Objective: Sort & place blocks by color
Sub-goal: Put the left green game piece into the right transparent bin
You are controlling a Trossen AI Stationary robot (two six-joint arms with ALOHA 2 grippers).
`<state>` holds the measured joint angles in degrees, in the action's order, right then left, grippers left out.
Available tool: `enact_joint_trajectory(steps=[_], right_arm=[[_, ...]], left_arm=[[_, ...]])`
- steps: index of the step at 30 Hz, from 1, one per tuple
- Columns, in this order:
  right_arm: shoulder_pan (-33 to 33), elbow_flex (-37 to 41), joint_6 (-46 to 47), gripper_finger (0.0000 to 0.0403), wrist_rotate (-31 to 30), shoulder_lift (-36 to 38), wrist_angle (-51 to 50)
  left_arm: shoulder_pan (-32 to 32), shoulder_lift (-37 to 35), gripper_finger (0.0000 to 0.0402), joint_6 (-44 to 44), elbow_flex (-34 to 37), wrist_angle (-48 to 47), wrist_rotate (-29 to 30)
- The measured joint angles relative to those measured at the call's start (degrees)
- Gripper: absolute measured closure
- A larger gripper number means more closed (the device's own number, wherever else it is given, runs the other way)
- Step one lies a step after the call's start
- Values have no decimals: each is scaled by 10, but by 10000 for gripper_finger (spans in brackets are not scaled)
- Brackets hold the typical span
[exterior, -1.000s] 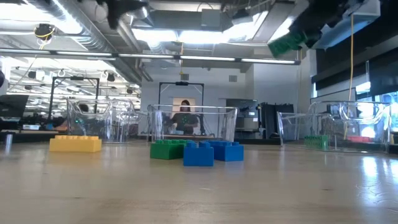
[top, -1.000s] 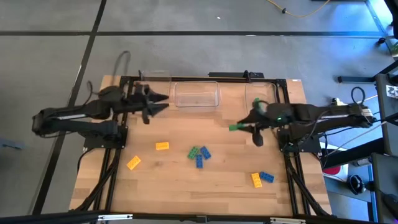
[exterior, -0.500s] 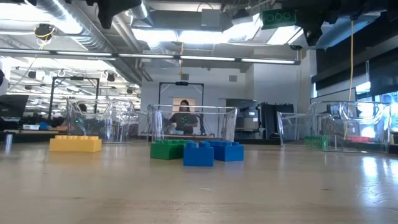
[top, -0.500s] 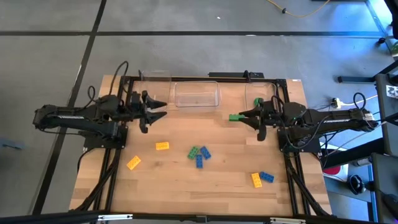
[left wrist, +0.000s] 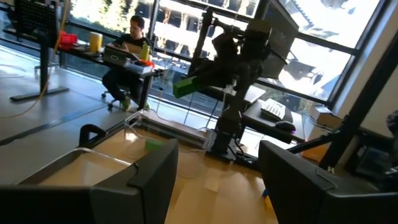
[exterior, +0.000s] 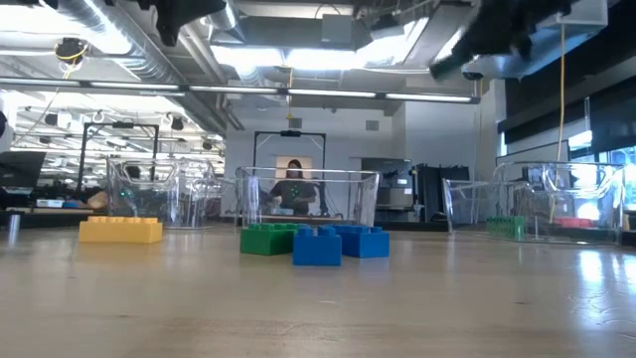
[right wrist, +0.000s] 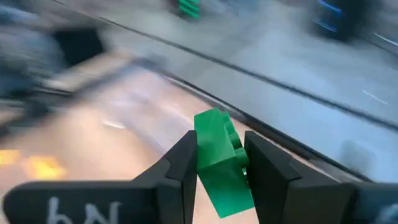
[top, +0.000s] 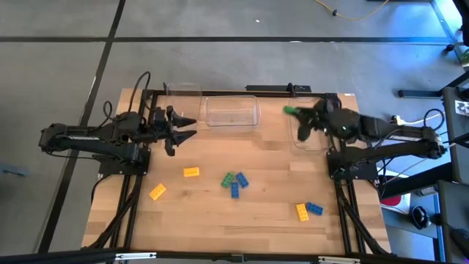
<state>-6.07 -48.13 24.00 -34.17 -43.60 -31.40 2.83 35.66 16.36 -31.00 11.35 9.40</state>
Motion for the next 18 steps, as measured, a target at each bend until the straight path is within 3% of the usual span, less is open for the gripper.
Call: enact_joint_trajectory(steps=[3, 7, 10, 14, 18], right_arm=[[-70, -40, 52, 297, 5, -31, -160], [-165, -24, 70, 297, 109, -71, -262], [-218, 20, 43, 297, 176, -103, -244], [-259, 75, 25, 297, 235, -141, -130], [-283, 99, 33, 297, 248, -186, -67]], left_arm=[[0, 0, 186, 0, 0, 0, 6], [0, 0, 186, 0, 0, 0, 6], [0, 0, 186, 0, 0, 0, 6], [0, 0, 186, 0, 0, 0, 6], [0, 0, 186, 0, 0, 0, 6]])
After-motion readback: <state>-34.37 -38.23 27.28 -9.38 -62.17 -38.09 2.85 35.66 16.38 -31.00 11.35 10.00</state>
